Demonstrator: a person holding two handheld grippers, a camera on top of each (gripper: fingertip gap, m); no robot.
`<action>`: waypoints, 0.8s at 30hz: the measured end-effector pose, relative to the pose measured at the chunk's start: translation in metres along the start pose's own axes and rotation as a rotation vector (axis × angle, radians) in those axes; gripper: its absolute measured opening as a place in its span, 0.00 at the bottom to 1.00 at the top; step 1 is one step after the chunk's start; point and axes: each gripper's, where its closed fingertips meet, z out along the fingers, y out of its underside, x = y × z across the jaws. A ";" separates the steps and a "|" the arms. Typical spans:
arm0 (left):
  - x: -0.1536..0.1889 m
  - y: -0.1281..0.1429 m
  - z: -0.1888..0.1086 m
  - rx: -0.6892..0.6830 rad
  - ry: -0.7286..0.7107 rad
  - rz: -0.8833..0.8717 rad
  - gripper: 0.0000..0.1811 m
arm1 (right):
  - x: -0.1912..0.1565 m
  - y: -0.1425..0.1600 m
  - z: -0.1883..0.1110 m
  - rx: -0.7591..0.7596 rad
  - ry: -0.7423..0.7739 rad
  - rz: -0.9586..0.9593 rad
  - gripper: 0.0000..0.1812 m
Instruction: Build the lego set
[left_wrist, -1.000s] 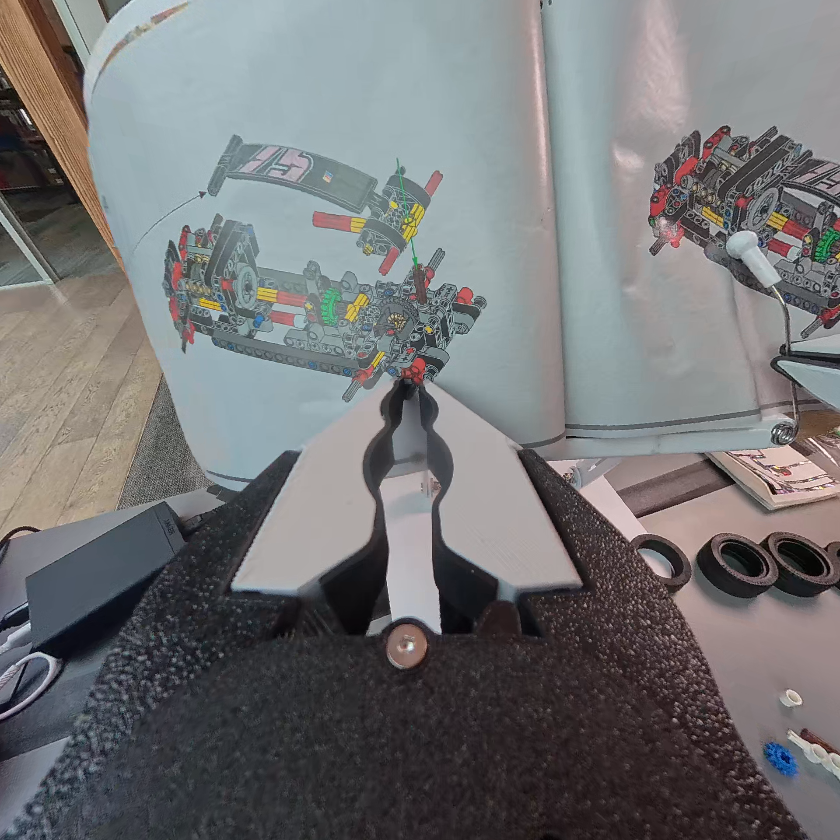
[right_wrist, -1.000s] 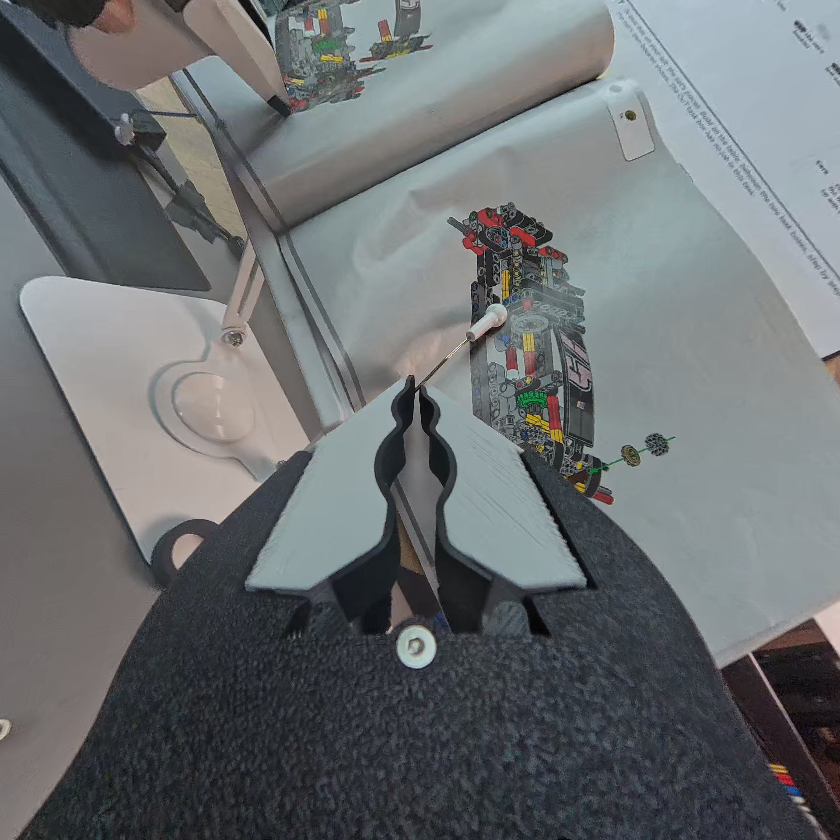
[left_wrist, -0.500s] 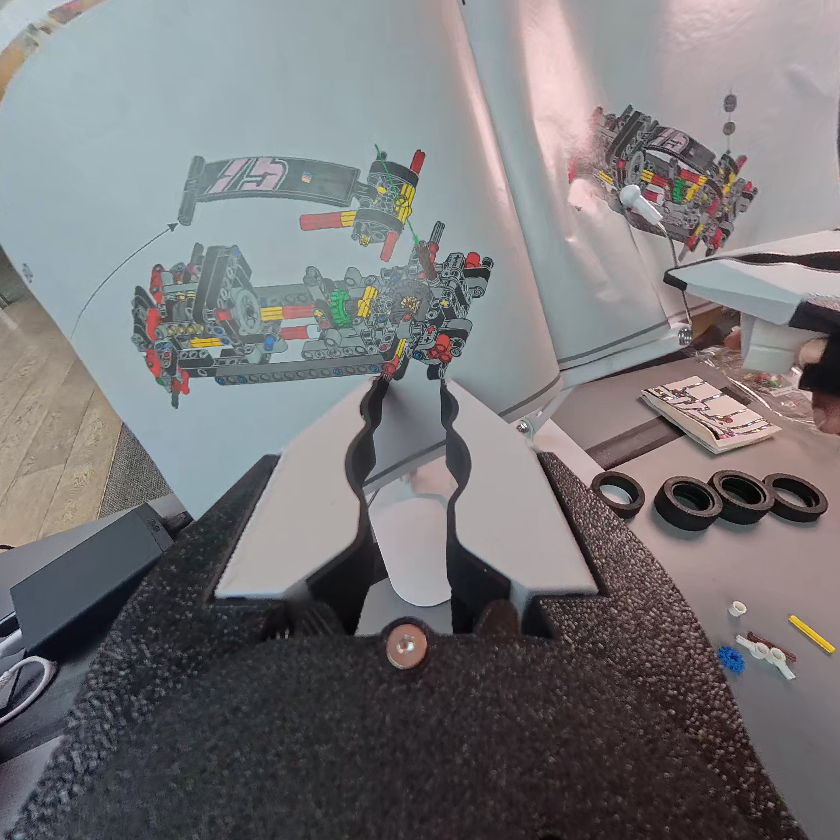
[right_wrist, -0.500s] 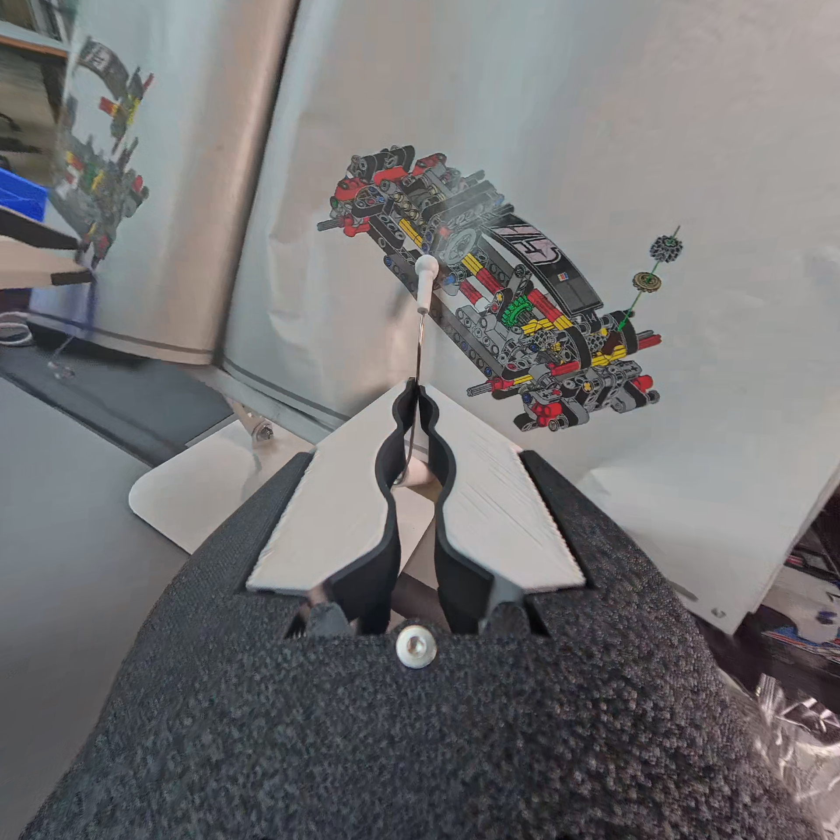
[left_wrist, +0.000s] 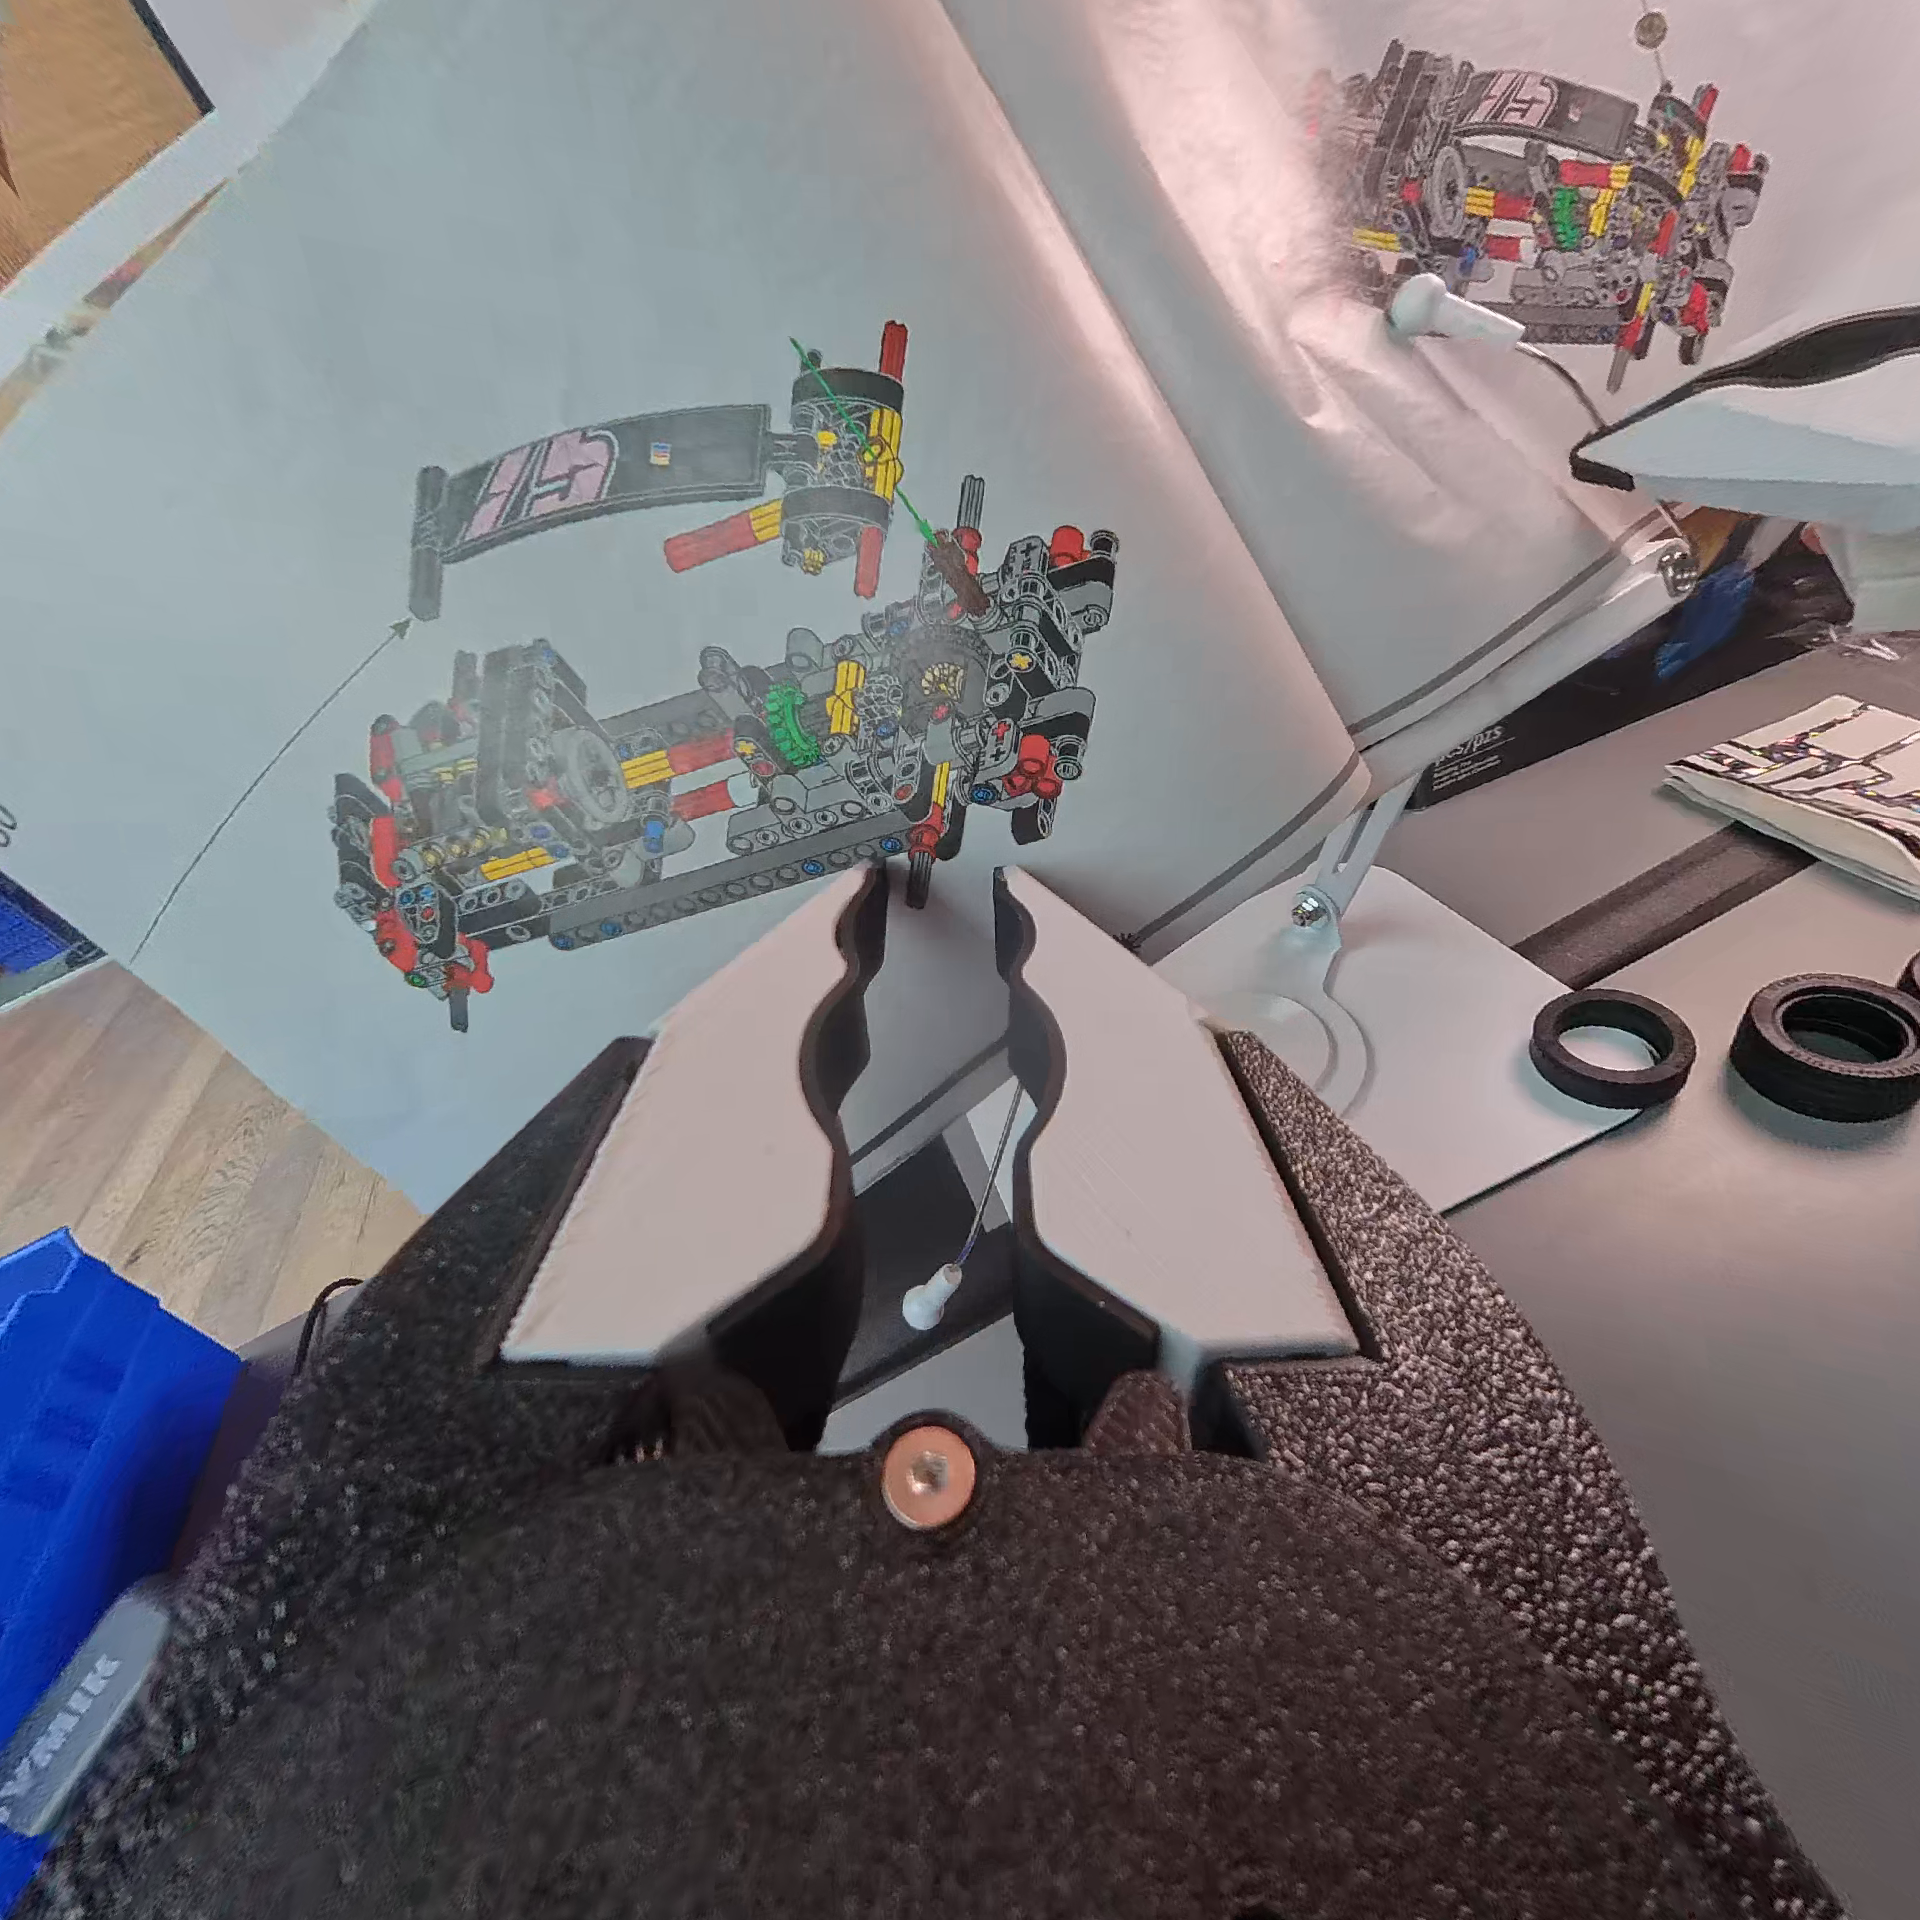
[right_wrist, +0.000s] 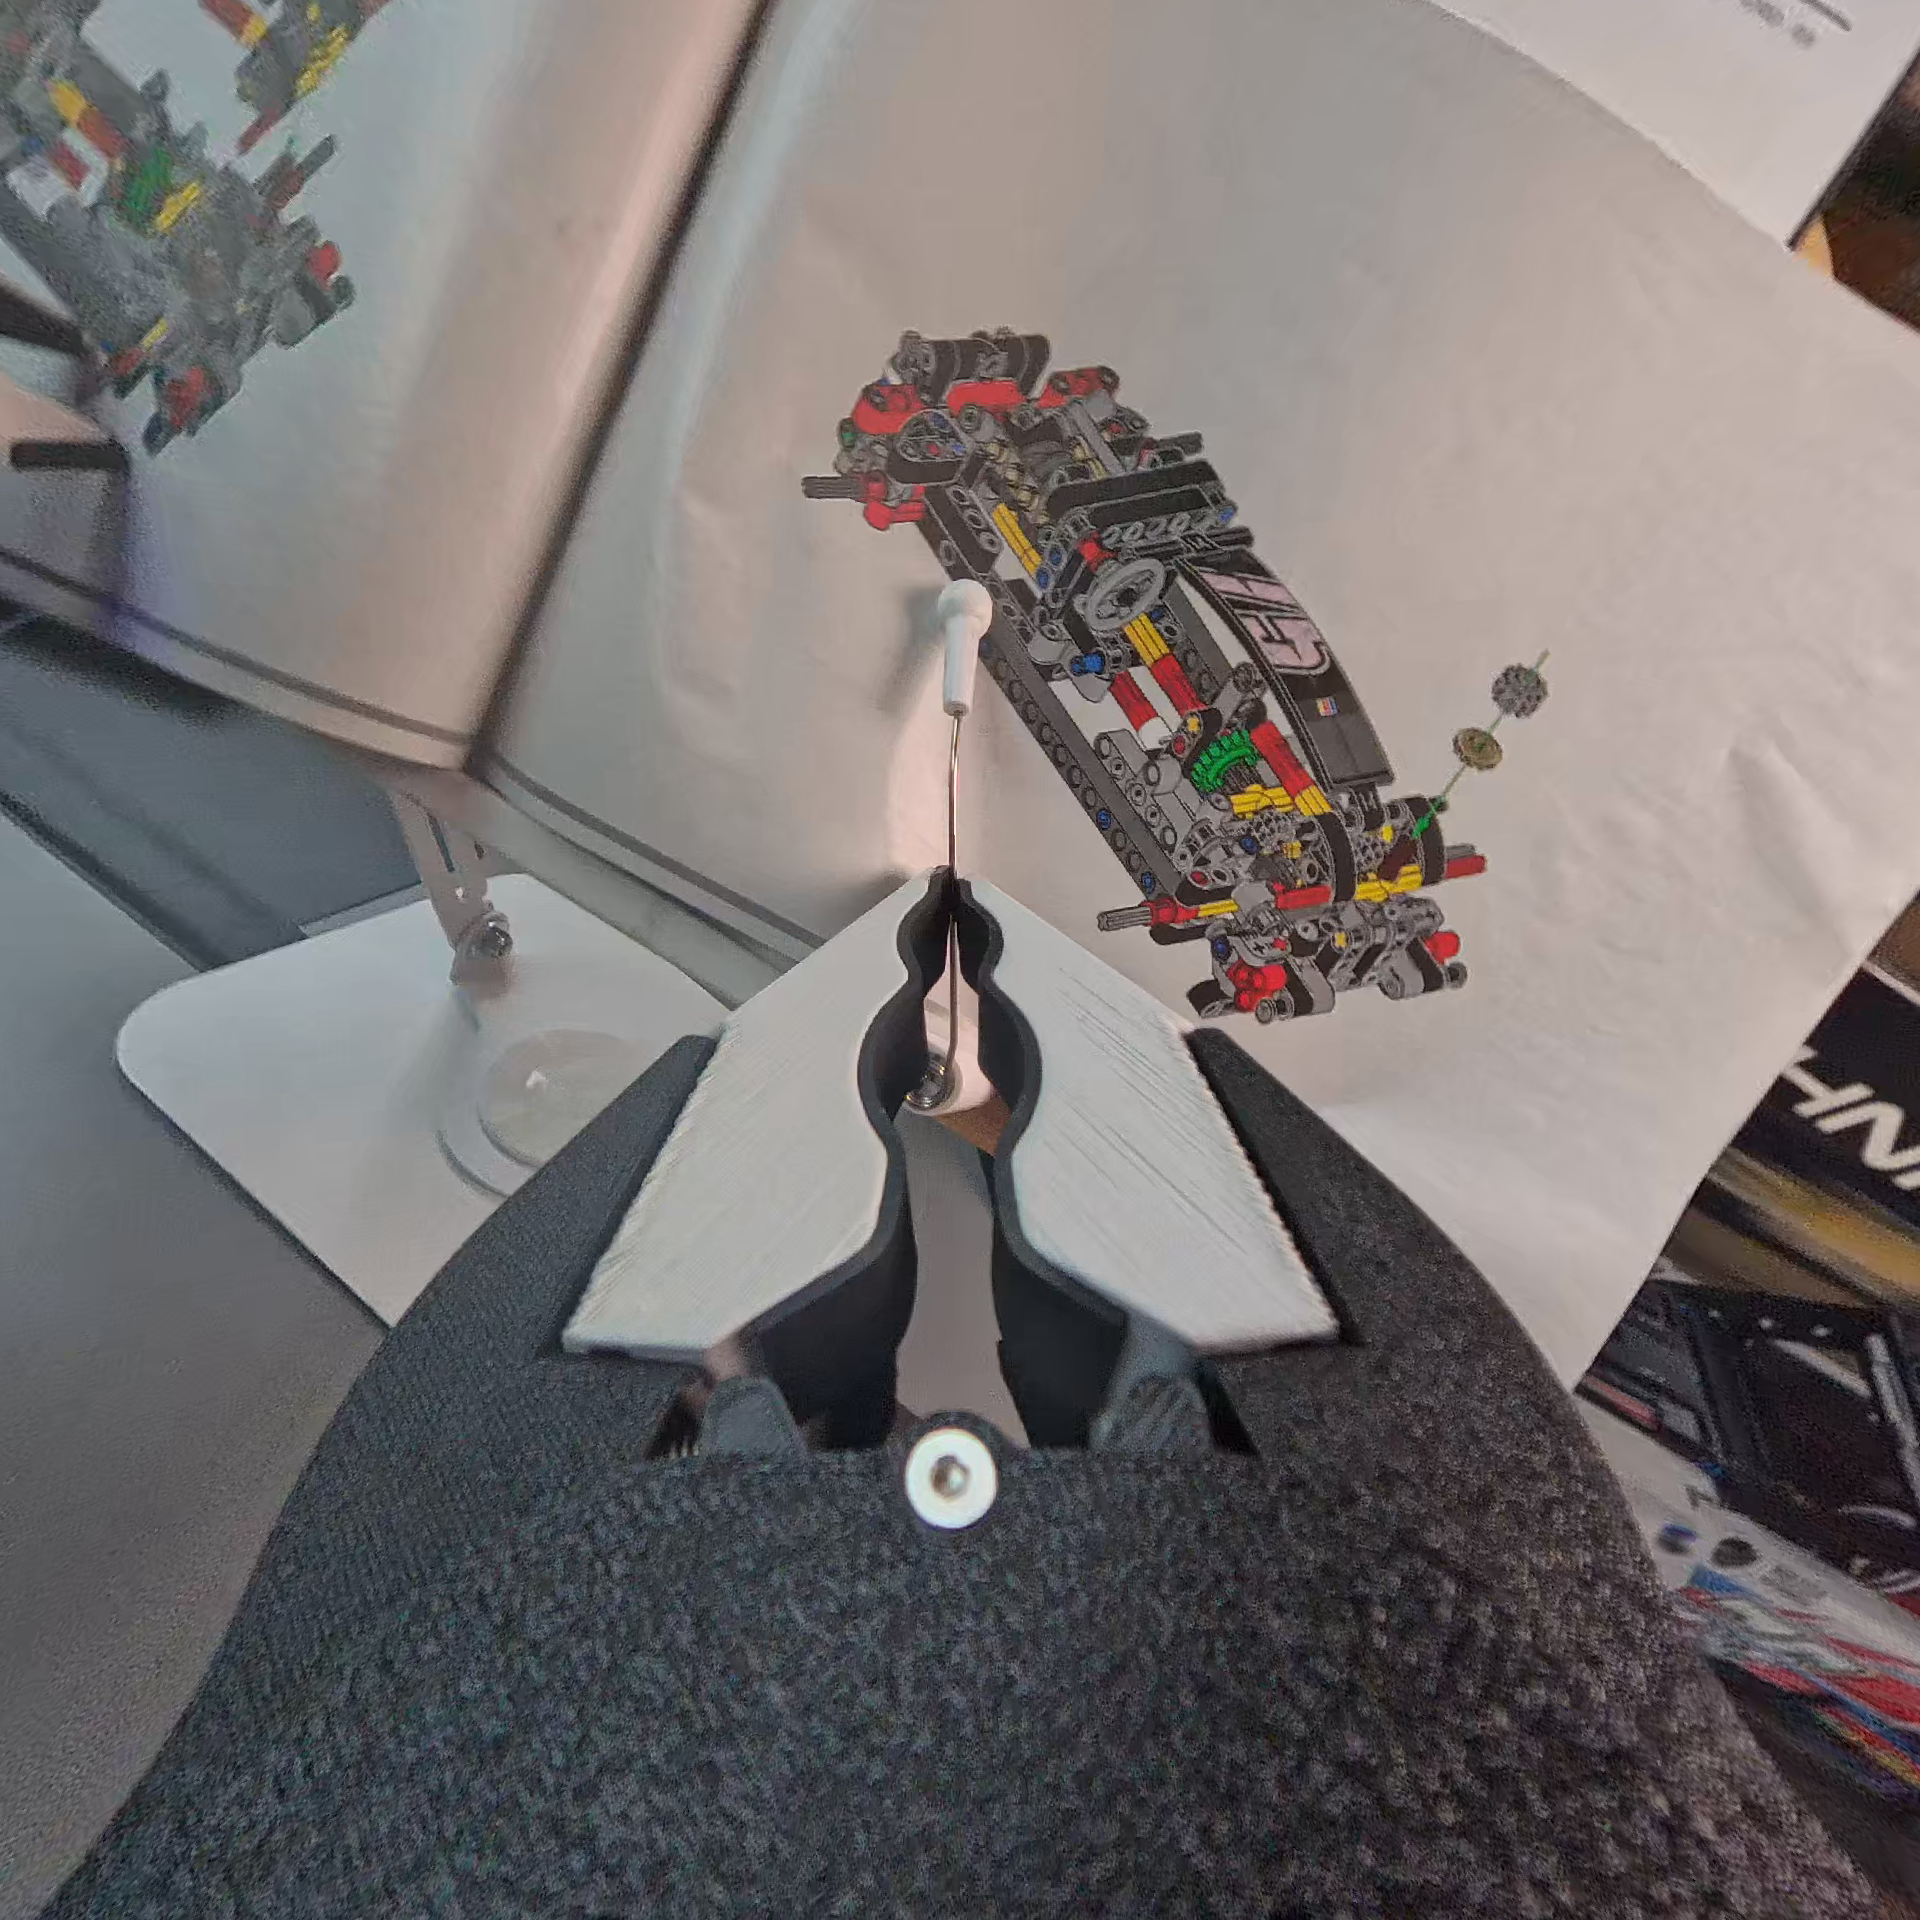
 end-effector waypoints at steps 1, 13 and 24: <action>-0.003 0.000 0.001 -0.005 -0.007 0.005 0.12 | -0.006 -0.001 -0.001 0.017 -0.009 -0.081 0.00; -0.014 0.006 0.006 -0.023 0.005 0.023 0.15 | 0.123 -0.028 -0.037 0.140 0.202 0.292 0.35; -0.019 -0.001 0.010 -0.014 -0.026 0.097 0.17 | 0.149 -0.006 -0.018 0.025 -0.148 0.470 0.05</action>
